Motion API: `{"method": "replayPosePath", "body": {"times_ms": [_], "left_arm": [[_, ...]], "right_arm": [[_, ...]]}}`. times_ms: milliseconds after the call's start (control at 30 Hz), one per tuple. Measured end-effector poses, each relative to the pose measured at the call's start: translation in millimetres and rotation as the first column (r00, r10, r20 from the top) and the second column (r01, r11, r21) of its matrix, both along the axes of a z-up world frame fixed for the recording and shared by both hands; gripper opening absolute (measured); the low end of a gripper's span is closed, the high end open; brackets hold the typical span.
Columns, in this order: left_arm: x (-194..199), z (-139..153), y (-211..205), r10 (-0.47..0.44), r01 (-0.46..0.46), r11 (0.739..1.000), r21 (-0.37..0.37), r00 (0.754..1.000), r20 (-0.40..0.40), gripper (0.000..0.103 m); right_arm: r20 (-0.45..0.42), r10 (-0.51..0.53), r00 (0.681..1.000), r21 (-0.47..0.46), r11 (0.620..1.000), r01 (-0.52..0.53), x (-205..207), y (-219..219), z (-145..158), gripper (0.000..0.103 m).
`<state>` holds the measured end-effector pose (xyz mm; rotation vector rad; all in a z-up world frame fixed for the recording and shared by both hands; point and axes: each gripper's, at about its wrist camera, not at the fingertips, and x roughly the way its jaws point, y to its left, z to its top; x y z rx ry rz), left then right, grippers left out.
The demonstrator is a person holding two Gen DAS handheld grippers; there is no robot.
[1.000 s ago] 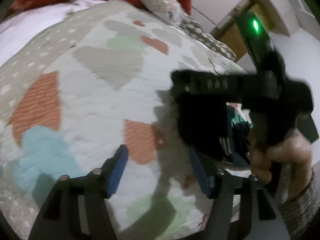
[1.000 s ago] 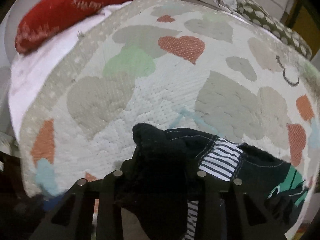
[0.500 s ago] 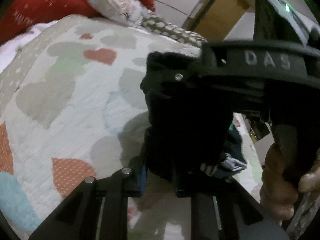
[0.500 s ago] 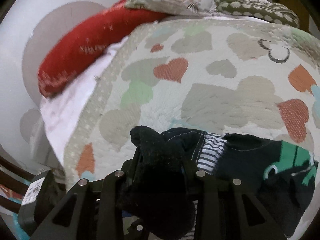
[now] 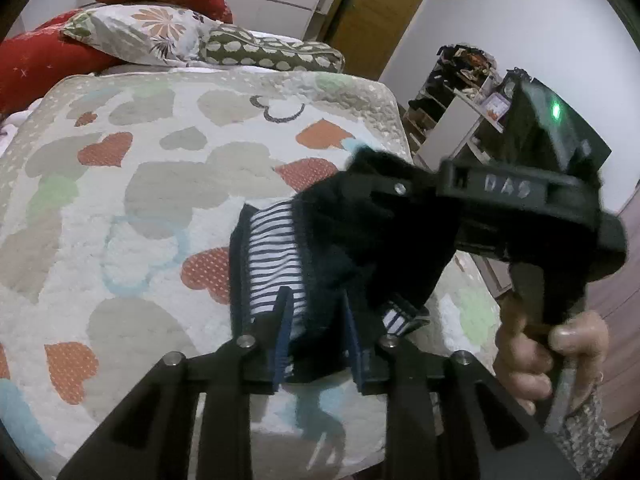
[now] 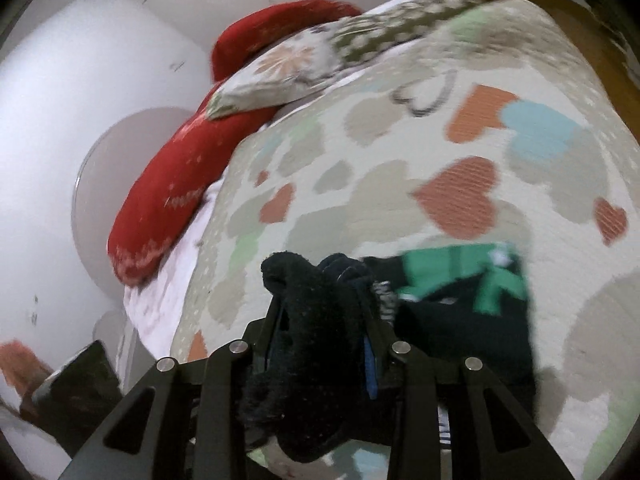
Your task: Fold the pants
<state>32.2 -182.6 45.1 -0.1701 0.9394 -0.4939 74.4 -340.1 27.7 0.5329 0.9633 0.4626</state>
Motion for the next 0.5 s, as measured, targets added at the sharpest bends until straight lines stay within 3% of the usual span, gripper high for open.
{"method": "replayPosePath", "body": {"times_ms": [100, 200, 267, 400, 500], "left_arm": [[2.8, -2.9, -0.5, 0.010, -0.010, 1.000, 0.020, 1.000, -0.017, 0.033], [6.0, -4.6, 5.7, 0.039, -0.038, 0.999, 0.032, 0.999, -0.033, 0.040], [8.7, -3.5, 10.5, 0.062, -0.061, 0.998, 0.032, 0.998, -0.034, 0.044], [16.8, -2.7, 5.7, 0.071, -0.069, 0.995, 0.069, 0.997, -0.028, 0.044], [22.0, -8.6, -8.4, 0.053, -0.051, 0.992, 0.114, 0.998, -0.018, 0.045]], "right_arm": [[-0.006, -0.045, 0.999, -0.023, 0.999, 0.045, -0.8, -24.1, -13.8, 0.039], [-0.008, -0.116, 0.993, -0.154, 0.982, 0.113, -4.7, -38.1, -24.2, 0.051], [0.011, -0.143, 0.990, -0.188, 0.972, 0.143, -9.7, -47.1, -21.4, 0.058], [0.115, -0.213, 0.970, -0.180, 0.956, 0.231, -27.2, -65.6, 2.1, 0.058], [0.176, -0.222, 0.959, -0.090, 0.966, 0.240, -38.2, -71.7, 19.7, 0.058]]}}
